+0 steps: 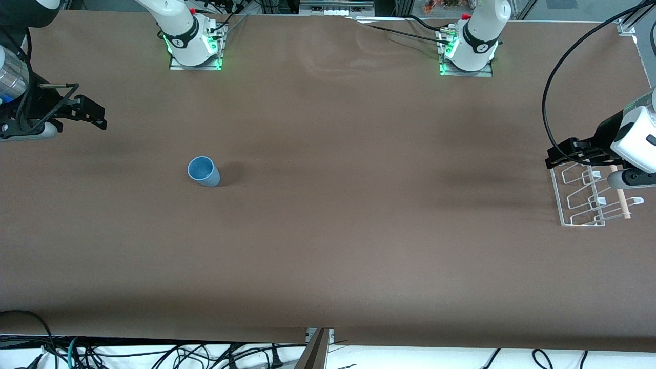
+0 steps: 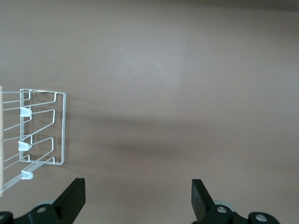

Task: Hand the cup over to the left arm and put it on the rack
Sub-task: 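Move the right gripper down over the light blue cup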

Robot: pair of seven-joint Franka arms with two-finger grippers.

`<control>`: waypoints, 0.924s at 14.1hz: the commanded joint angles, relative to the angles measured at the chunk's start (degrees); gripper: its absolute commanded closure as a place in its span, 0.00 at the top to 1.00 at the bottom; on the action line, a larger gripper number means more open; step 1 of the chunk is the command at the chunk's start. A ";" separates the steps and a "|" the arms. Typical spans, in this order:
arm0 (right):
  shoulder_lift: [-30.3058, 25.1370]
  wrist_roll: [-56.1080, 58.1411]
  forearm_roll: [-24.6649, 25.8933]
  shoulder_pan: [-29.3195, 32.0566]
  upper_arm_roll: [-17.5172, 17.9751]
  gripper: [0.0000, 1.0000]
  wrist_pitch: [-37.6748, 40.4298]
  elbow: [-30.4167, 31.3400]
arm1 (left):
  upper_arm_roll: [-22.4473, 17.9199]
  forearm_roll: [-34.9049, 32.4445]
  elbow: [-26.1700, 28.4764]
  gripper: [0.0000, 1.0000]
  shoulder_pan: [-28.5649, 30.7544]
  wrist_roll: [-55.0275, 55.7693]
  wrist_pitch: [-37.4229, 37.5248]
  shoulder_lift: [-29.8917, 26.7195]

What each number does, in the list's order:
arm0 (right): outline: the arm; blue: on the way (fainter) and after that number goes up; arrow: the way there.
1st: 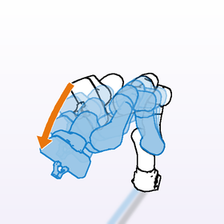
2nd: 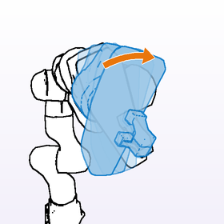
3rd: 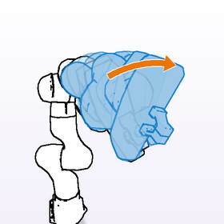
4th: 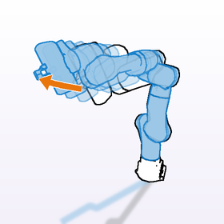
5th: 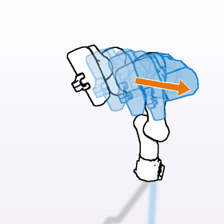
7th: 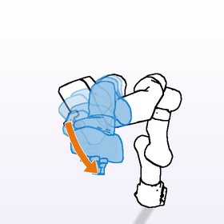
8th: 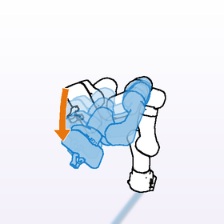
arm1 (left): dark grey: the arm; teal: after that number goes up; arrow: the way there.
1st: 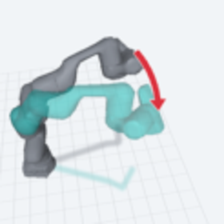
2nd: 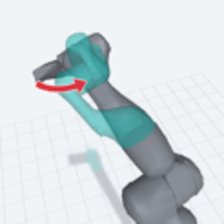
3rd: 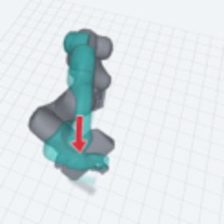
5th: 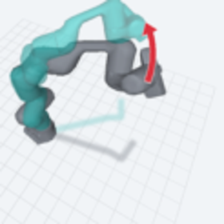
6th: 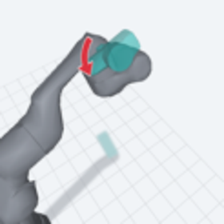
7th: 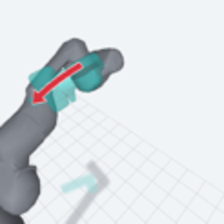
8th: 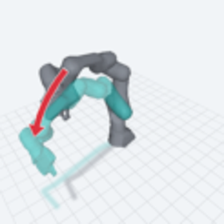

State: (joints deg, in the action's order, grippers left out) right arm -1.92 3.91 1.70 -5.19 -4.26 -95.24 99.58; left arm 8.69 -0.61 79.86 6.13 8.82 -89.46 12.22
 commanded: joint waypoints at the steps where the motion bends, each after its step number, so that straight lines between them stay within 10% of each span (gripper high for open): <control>1: 1.21 -0.30 0.68 -0.08 -0.04 1.00 0.94 -1.58 | 0.36 0.96 -1.11 1.00 0.28 0.59 1.40 -0.09; 13: 8.59 -3.80 0.41 -3.40 0.05 1.00 -3.95 0.78 | -0.52 0.96 -1.20 1.00 0.63 0.41 2.19 -0.53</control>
State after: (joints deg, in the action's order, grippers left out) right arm 3.59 3.30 1.69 -6.19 -4.19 -95.75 99.04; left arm 8.07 -0.61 79.70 6.65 8.82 -88.65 12.08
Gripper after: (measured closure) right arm 0.000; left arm 0.000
